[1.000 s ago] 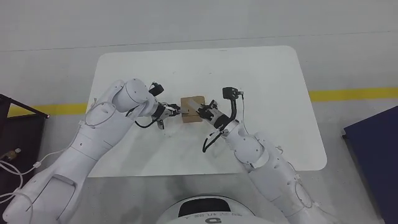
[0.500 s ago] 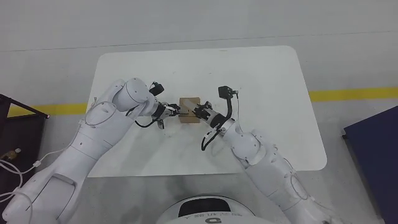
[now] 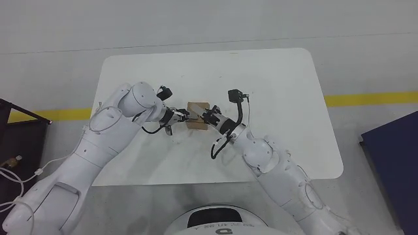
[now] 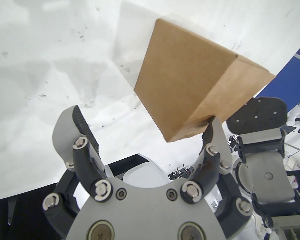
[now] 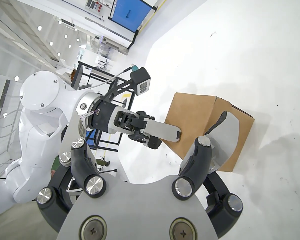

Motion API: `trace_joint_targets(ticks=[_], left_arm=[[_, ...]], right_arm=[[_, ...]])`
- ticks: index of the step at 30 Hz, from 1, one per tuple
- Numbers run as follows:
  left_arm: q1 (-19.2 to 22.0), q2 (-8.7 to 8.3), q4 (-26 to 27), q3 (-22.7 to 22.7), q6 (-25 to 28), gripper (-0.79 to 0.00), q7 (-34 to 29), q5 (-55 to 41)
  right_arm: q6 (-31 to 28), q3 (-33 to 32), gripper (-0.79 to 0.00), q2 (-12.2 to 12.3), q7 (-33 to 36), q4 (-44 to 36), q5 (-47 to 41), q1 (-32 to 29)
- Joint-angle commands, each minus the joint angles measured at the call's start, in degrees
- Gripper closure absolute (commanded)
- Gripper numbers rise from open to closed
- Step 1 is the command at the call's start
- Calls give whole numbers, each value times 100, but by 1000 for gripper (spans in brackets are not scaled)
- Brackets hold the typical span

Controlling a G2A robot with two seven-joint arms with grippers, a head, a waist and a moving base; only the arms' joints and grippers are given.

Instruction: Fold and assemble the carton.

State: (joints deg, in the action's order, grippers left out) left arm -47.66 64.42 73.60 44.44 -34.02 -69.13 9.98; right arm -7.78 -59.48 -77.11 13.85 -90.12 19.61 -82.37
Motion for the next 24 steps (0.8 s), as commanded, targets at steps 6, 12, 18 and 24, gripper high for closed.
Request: trace_joint_targets(ticks=[6,12,18,24], left_arm=[[0,0,0,0,0,-785,0,0],[0,0,0,0,0,-785,0,0],[-227,-48,62,338,274,-785,350,-397],[-515,-163,251,776,623,-785,470,-720]], right_arm=[[-8,49,-785,-24,-18,124,-102,97],[20,31,-785,-23,10,193,-145,112],[46,47,-785,-27,-34,104,-95,123],[98,56,-785,-11,-10,-204,72,47]])
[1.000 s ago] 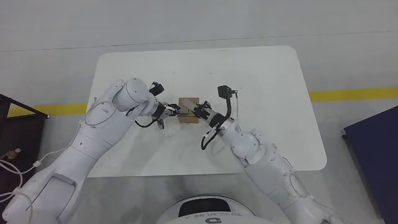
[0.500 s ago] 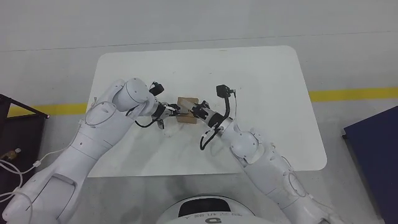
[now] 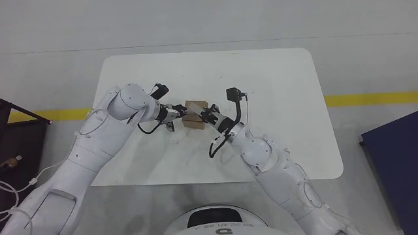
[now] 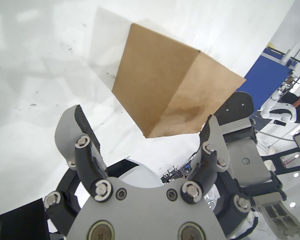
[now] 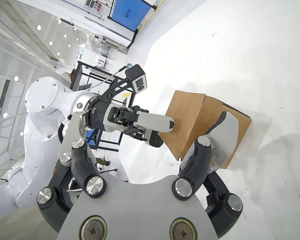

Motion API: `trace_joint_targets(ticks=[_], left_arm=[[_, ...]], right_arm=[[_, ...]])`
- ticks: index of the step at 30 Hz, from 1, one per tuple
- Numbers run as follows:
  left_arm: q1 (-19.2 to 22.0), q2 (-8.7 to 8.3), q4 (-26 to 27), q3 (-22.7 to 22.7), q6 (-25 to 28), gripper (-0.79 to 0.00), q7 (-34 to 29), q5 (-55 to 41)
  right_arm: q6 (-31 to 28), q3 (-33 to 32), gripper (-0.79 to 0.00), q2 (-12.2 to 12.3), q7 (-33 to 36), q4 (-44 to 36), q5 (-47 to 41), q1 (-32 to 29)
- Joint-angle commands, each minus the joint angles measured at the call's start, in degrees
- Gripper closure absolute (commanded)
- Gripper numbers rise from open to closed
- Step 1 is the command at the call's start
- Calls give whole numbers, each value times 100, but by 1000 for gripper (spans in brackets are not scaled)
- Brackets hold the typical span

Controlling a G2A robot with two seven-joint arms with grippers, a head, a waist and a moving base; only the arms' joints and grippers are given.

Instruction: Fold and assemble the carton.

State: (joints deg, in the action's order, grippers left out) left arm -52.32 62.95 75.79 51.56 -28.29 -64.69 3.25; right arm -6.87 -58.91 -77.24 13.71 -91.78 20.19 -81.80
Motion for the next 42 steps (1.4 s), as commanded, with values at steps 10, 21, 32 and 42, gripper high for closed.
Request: trace_joint_targets(ticks=[10,21,32,42], left_arm=[[-476,-185,341,576,203,-785,188,-163],[-996,-366,551,1188,-13,-785,417,-286],[-1225,-389,262,1471,-690,-785,664,-944],[-880,-318,-171,1123,-1324,-785,501,-1188]], right_arm=[[161,-35,-785,23,49,-243,182,-57],[475,197,-785,16,140,-459,743,-20],[556,349,-785,-27,244,-305,742,174],[546,376,-785,-47,236,-247,682,239]])
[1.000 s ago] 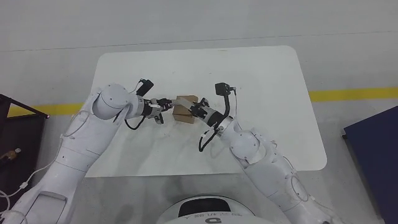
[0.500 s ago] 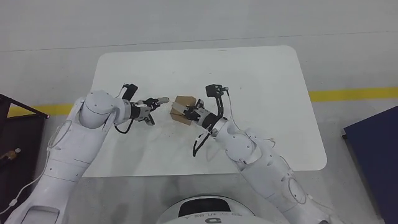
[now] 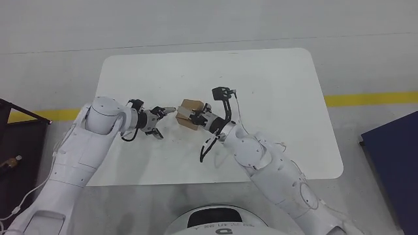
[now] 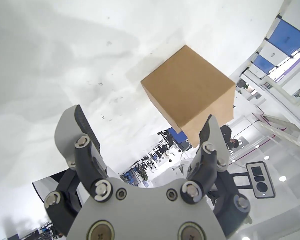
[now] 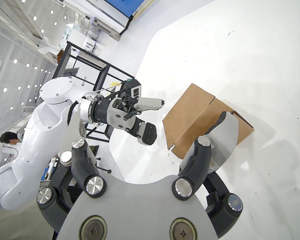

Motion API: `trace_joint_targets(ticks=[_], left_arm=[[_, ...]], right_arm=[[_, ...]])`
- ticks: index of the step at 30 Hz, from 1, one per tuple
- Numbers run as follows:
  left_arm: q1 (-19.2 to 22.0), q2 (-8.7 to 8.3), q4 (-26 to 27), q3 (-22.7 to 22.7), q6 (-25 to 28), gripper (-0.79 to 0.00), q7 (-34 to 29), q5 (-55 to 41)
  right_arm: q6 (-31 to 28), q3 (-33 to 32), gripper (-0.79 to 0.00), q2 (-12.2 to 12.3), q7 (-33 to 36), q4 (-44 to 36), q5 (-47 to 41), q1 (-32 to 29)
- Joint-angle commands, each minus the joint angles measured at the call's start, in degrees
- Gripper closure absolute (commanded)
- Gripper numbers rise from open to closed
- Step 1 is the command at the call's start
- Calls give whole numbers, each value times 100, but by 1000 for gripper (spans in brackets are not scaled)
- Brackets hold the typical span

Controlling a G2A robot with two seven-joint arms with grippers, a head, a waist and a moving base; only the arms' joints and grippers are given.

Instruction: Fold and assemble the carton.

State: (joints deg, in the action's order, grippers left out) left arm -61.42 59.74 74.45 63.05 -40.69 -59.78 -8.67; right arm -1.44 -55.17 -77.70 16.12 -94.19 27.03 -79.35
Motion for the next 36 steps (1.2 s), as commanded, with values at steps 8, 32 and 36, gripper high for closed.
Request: trace_joint_targets(ticks=[8,32,36], left_arm=[[197,57,-369,-161,-426,-785,88,-343],[908,260,-1419,-1200,58,-785,-422,-956],[993,288,-1507,-1298,135,-785,-464,-956]], right_arm=[[1,26,-785,-5,0,-43,1,-40],[83,8,-730,-1,83,-51,71,-58],[112,22,-650,-3,105,-39,103,-46]])
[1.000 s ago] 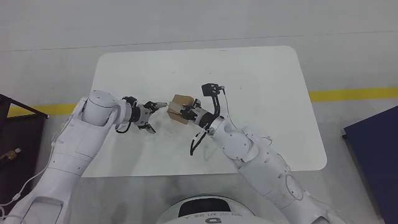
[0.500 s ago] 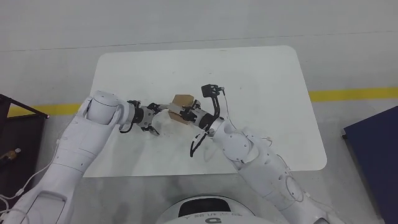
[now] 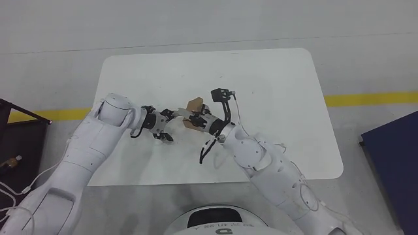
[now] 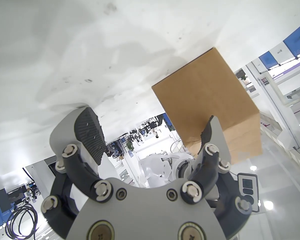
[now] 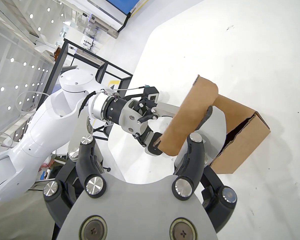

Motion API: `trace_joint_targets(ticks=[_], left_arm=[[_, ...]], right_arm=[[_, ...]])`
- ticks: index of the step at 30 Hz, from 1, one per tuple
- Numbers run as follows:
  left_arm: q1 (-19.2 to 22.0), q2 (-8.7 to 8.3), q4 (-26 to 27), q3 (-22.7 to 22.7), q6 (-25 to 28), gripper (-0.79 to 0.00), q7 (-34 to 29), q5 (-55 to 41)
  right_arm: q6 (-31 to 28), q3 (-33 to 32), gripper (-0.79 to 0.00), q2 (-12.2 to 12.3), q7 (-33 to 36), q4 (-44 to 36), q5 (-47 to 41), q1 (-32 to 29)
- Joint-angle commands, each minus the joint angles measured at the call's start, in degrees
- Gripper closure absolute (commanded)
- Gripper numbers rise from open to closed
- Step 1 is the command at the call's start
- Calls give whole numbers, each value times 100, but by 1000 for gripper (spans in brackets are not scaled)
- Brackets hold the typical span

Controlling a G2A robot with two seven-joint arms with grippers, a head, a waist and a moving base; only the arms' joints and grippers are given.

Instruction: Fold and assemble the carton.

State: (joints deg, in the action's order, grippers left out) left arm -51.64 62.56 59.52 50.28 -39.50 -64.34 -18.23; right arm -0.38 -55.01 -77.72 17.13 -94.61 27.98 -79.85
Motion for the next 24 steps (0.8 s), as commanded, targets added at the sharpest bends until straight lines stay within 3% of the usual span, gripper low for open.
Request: trace_joint_targets(ticks=[1,6,14,18,24], left_arm=[[32,11,-37,-43,26,-785,-21,0],[101,31,-133,-120,86,-785,-45,-5],[114,11,-220,-114,182,-785,-72,-44],[86,-2,-214,-105,185,-785,-72,-72],[107,8,-177,-171,170,-785,-72,-78]], right_arm=[[20,11,-634,-3,2,16,22,13],[131,29,-548,-14,-24,91,92,66],[620,-311,-582,65,-429,-219,802,-170],[668,-370,-585,160,-97,-822,1521,-468],[681,-263,-486,193,369,-1103,1969,-480]])
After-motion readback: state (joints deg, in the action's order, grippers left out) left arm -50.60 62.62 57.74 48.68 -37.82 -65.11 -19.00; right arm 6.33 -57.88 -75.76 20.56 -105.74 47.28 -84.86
